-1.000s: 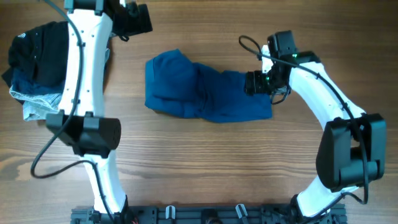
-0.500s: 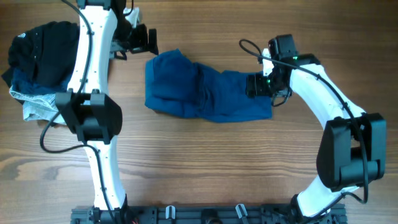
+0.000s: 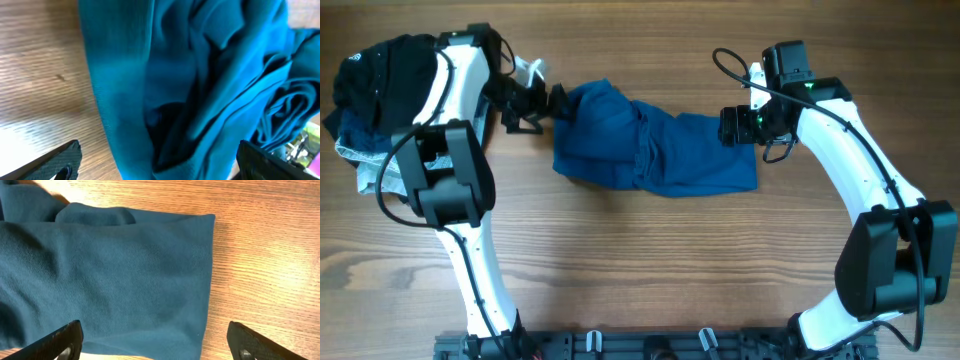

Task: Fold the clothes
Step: 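Grasp the strip's left end with the left gripper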

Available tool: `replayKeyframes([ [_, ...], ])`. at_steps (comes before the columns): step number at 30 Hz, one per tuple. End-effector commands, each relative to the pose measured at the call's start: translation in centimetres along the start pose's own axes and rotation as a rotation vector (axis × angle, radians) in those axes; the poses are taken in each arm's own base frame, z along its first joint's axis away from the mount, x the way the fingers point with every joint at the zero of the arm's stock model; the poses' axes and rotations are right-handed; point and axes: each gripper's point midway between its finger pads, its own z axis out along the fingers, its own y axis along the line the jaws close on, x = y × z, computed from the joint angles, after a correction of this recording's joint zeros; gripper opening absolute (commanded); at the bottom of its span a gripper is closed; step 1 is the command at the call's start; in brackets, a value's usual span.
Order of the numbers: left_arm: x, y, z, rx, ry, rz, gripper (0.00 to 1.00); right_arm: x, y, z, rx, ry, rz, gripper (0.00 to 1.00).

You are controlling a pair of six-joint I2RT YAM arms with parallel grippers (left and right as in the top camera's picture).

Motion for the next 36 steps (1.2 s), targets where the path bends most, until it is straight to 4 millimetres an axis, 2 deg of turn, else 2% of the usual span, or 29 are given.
replayKeyframes([
  [1,0.6,0.6,1.7,0.038,0.007,0.095,0.98,-0.9,0.0,-1.3,0.003,-0.039,-0.008,0.93],
  [7,1.2,2.6,4.7,0.031,-0.01,0.107,0.94,-0.5,0.0,-1.4,0.004,-0.022,0.0,0.93],
  [9,1.1,2.7,5.0,0.039,-0.016,0.109,0.9,-0.5,0.0,-1.4,0.004,-0.021,0.0,0.93],
  [11,1.2,2.0,5.1,0.065,-0.015,0.113,0.82,-0.5,0.0,-1.4,0.003,-0.023,0.001,0.93],
  [15,1.7,0.1,5.9,0.106,0.012,0.128,0.79,-0.6,0.0,-1.4,0.003,-0.025,0.002,0.92],
  [16,1.9,-0.4,6.3,0.107,0.023,0.138,0.75,-0.5,0.0,-1.4,0.003,-0.024,0.002,0.93],
  [18,2.2,-1.5,7.1,0.107,0.045,0.163,0.63,-0.5,0.0,-1.4,0.003,-0.024,0.002,0.93],
  [20,2.4,-2.5,7.7,0.11,0.061,0.184,0.57,-0.5,0.0,-1.4,0.003,-0.024,0.0,0.93],
  [22,2.6,-3.1,8.2,0.109,0.072,0.2,0.33,-0.5,0.0,-1.4,0.003,-0.024,-0.001,0.93],
  [23,2.6,-3.1,8.2,0.108,0.072,0.202,0.12,-0.5,0.0,-1.4,0.003,-0.024,-0.001,0.93],
  [24,2.6,-3.1,8.2,0.108,0.071,0.197,0.04,-0.5,0.0,-1.4,0.003,-0.024,0.0,0.93],
  [27,2.4,-1.9,7.1,0.106,0.055,0.15,0.04,-0.5,0.0,-1.4,0.003,-0.024,0.0,0.93],
  [28,2.3,-1.1,6.2,0.107,0.044,0.119,0.04,-0.5,0.0,-1.4,0.003,-0.024,-0.001,0.93],
  [30,2.1,0.0,4.2,0.112,0.008,0.071,0.04,-0.5,0.0,-1.4,0.003,-0.024,-0.001,0.93],
  [33,1.6,1.2,0.1,0.106,-0.076,0.035,0.04,-0.6,0.0,-1.4,0.003,-0.026,0.0,0.93],
  [36,1.4,1.2,-2.9,0.094,-0.143,0.038,0.04,-0.6,0.0,-1.4,0.002,-0.028,0.0,0.93],
])
